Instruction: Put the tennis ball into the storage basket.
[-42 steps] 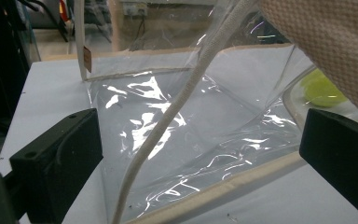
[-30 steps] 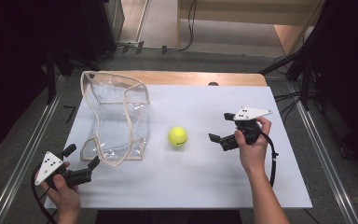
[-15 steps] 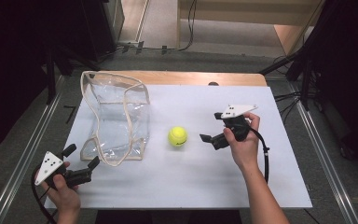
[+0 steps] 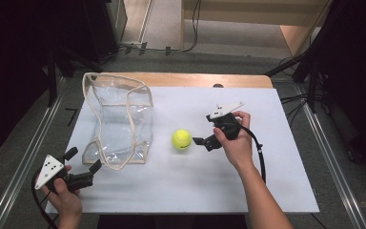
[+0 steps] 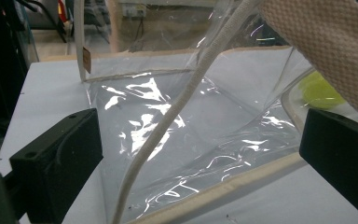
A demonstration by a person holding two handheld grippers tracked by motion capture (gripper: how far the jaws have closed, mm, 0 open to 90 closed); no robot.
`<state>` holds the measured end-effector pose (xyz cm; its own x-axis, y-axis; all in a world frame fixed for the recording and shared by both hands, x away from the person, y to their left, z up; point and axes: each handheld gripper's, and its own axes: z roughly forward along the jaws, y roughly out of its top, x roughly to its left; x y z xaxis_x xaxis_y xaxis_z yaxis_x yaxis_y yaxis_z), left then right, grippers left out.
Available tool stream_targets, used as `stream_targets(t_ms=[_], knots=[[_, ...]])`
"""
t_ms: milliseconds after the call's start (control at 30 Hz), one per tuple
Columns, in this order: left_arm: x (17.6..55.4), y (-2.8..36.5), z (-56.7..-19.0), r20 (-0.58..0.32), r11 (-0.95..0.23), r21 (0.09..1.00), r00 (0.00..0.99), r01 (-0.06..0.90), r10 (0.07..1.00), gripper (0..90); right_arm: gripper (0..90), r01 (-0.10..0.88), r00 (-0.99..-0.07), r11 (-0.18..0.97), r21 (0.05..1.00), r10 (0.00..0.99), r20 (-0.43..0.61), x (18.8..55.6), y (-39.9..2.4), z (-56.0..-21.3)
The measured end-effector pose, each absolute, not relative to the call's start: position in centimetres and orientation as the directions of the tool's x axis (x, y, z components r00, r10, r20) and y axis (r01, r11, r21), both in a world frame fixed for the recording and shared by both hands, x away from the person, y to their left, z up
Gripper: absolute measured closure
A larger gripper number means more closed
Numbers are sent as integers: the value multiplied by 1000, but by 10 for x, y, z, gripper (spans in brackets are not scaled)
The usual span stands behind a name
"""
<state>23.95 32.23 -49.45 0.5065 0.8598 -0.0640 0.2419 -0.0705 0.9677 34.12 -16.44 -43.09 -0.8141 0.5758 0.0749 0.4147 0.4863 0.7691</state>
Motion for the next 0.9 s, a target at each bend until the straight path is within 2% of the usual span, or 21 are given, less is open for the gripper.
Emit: stream_targets(t_ms=[900], knots=[[240, 322, -494, -60, -79, 967, 515, 243, 855, 0, 0, 442, -858, 617, 651, 503, 105, 364, -118, -452]])
